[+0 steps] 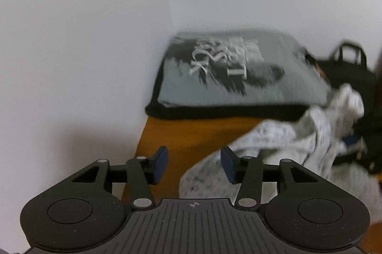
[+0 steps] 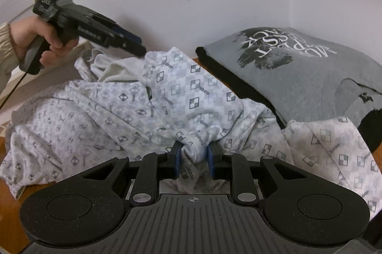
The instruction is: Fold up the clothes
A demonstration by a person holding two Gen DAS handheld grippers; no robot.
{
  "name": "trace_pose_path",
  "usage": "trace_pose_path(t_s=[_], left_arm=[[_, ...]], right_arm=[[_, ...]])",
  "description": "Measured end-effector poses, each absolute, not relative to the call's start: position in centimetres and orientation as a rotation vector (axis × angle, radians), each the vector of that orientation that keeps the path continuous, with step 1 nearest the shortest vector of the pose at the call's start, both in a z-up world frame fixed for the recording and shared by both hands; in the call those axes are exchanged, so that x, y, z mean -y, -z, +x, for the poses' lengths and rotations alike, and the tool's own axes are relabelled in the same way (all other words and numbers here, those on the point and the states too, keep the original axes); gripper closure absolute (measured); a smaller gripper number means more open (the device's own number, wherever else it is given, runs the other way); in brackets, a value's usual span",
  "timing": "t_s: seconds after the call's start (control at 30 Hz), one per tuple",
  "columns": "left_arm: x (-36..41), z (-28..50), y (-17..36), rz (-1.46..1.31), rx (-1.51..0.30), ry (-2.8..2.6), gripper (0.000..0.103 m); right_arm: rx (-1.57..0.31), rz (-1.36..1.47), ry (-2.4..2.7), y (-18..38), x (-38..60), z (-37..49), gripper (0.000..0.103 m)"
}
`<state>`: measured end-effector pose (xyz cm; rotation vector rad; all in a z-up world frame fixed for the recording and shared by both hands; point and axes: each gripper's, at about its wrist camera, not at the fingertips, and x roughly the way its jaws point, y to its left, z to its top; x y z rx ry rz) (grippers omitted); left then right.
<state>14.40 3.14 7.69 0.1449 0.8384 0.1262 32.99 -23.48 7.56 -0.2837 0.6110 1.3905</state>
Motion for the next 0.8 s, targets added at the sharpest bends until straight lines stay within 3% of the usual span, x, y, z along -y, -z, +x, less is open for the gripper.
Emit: trace_pose_path(t_s=[0.13,0.3,0.37,0.43,0.5,0.63,0.7,0.73,0.8], left_arm=[[-2.8,15.9,-6.6,0.168,-0.872,-0.094,0.042],[-2.4,17.8,-5.3,0.195,-0.912,-0.055,0.043],[-2.3,18.6,-4.7,0.206,-0.928,-0.039,0.062],[-2.1,19.4,-4.2,0.217,-0.944,-0.023,0.086],[-1.9,20.1,-3.7,0.228,-0.959,-0.007,0.093],[-2.0,19.3,-5.9,0.216,-0.884,-0.057,0.095],[-2.3,18.7,-8.2,0.195,-0.850,-0.081,0.096],[-2.4,18.2,-9.5,0.187,-0.826,-0.100,0.096],[-2.5,17.3,-12.2,0.172,-0.787,-0.138,0.096]], right_arm=[[-0.608,-0.279,-1.399,-7.8,23.3,33.1,0.081],[-0.605,-0.239,-1.406,-8.0,23.8,33.8,0.077],[-0.601,-0.194,-1.387,-8.3,24.1,34.2,0.061],[-0.610,-0.176,-1.381,-8.4,23.9,34.4,0.060],[-0.619,-0.160,-1.374,-8.5,23.7,34.6,0.059],[-0.667,-0.152,-1.374,-8.2,22.6,34.9,0.051],[-0.675,-0.128,-1.379,-8.3,22.4,35.1,0.058],[-0.668,-0.118,-1.390,-8.6,22.4,35.1,0.077],[-0.616,-0.110,-1.413,-10.1,22.6,34.6,0.085]])
